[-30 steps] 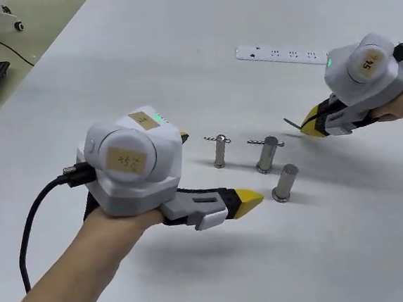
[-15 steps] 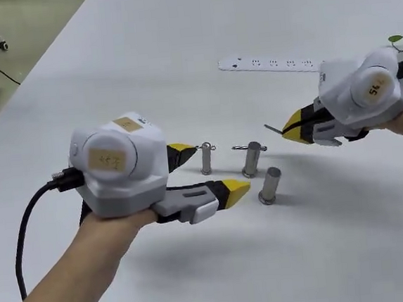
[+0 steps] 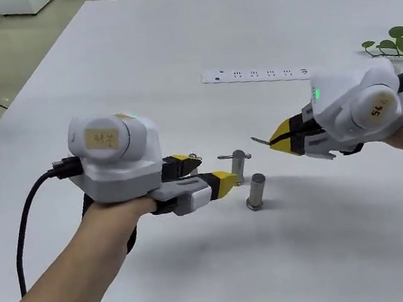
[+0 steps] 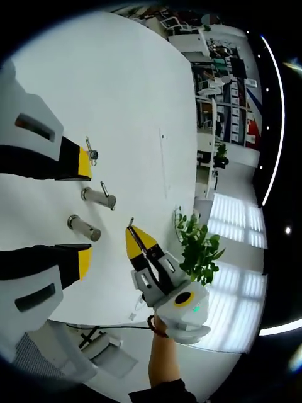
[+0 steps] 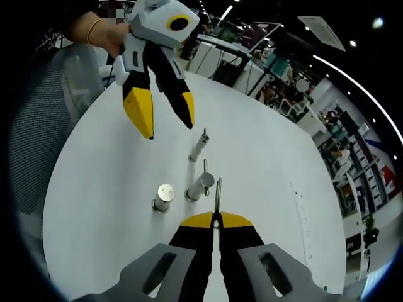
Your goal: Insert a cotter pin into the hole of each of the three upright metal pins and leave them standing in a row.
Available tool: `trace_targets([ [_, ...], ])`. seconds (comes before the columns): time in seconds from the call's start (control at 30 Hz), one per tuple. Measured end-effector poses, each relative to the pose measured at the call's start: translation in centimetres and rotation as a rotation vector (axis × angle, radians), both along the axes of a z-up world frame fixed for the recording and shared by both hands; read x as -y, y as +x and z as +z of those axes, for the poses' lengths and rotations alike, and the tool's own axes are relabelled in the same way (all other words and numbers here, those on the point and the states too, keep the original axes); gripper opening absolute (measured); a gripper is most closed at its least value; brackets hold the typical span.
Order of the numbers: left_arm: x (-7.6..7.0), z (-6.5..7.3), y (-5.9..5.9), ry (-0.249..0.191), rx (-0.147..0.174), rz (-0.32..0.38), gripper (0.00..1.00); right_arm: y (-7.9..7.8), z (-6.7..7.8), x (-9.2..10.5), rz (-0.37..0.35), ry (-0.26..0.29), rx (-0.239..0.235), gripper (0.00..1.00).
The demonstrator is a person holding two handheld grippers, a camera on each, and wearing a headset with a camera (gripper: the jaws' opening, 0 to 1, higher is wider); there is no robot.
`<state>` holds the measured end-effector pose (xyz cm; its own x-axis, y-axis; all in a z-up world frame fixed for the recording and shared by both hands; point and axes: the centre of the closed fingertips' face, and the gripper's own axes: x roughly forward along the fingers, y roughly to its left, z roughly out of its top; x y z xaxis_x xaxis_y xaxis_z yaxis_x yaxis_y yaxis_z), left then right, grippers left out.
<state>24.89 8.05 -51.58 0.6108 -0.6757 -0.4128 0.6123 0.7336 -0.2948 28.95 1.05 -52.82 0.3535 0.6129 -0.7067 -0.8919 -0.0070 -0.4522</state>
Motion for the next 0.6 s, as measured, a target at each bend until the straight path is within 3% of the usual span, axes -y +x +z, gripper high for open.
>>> trace_targets([
  [0.13, 0.5, 0.4, 0.1, -0.048, -0.040, 0.003, 0.33, -1.0, 0.2, -0.3, 0.021, -0.001, 0.019, 0.00],
  [0.6, 3.1, 1.0, -0.9, -0.153, -0.125, -0.022, 0.21, -3.2, 0.7, -1.7, 0.090, 0.021, 0.045, 0.00],
])
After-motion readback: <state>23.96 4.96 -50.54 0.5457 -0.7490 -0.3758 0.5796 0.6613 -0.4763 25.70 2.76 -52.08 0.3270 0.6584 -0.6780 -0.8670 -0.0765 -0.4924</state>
